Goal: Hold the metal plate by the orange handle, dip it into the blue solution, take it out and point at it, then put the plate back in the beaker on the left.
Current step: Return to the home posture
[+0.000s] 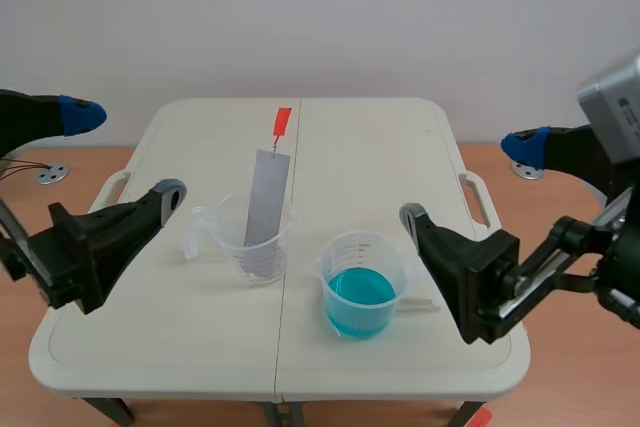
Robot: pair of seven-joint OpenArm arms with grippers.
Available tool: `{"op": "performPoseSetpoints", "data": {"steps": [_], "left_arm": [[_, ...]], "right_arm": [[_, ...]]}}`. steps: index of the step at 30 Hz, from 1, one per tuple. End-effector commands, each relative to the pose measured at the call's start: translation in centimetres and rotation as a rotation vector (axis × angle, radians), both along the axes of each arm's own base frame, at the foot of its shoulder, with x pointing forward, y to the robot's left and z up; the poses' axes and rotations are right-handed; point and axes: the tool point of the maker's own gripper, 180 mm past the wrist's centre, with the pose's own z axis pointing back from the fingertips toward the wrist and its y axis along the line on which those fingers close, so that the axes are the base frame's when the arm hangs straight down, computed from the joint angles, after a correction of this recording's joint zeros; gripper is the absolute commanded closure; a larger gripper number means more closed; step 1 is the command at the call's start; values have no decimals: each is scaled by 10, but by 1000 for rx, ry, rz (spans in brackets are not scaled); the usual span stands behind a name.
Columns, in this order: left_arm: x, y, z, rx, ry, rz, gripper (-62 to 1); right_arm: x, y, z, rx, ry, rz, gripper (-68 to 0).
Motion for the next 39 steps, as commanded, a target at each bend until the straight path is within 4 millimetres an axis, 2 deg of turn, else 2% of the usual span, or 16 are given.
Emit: {"op": "performPoseSetpoints", "data": {"steps": [1,5,10,17,39], "left_arm": [[-3,-10,11,-16,-27,-36,-623],[-15,-28,6,-25,0,-101,-623],[-24,-37,-4,-21,43,-139,-623],[-30,-38,-10,-10,68,-150,-623],[-29,-38,-10,-11,69,-147,-623]], "right_arm": [[0,0,9,11,-28,0,-663],[-8,-2,4,16,-8,-6,-663],[-17,-1,0,16,4,3,-663],[-18,-1,-3,7,15,2,-663],[-18,-1,-4,2,19,2,-663]]}}
